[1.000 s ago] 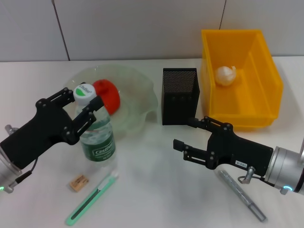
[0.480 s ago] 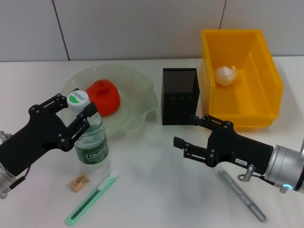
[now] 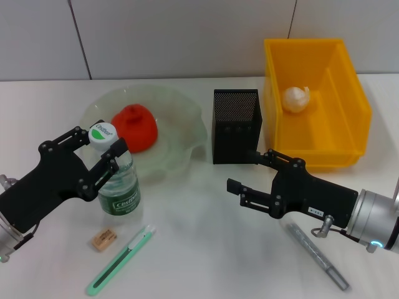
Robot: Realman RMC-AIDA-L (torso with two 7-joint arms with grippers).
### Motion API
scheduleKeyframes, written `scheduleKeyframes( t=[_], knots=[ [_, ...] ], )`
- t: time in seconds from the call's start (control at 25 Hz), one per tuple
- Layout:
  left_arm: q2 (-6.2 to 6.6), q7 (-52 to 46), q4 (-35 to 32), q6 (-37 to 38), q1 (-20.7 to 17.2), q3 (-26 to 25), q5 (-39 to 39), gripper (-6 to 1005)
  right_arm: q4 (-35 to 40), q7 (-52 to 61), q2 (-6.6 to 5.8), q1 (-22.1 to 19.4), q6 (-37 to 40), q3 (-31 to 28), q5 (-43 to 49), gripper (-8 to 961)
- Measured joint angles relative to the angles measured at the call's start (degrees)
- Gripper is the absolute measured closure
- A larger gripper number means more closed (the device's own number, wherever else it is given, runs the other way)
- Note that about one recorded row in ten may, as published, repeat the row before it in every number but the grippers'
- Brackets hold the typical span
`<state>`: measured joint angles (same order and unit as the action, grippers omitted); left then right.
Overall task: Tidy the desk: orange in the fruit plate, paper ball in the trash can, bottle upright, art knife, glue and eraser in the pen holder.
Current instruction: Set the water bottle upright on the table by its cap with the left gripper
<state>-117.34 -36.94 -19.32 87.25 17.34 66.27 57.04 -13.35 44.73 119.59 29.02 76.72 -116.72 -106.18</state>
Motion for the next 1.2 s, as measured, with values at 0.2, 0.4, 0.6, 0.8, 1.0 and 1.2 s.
scheduleKeyframes(
  t=[0.2,0.4,0.6,0.8,1.0,1.2],
  knots=[
    [-0.19,0.64,0.08,-0.27,-0.19,0.00,-0.02,563,-0.01,0.00,0.03,-0.01,0.00,0.00,-0.03,195],
    [-0.40,0.65,0.24,-1.11,-0.42,0.00,-0.24,563,0.01,0.00,0.03,-0.02,0.00,0.00,-0.06,195],
    [-0.65,0.64,0.79,-2.53,-0.32,0.00,-0.40,563,0.04,0.00,0.03,-0.02,0.00,0.00,-0.09,195],
    [-0.75,0.64,0.79,-3.43,-0.19,0.00,-0.39,561,0.08,0.00,0.03,-0.02,0.00,0.00,-0.09,195],
    [-0.78,0.55,0.79,-3.43,-0.19,-0.08,-0.53,561,0.07,0.00,0.03,-0.02,0.01,0.00,-0.09,195],
    [-0.89,0.18,1.17,-3.43,-0.21,-0.77,-0.67,562,-0.08,0.00,0.03,-0.10,0.01,0.00,-0.72,195]
  ],
)
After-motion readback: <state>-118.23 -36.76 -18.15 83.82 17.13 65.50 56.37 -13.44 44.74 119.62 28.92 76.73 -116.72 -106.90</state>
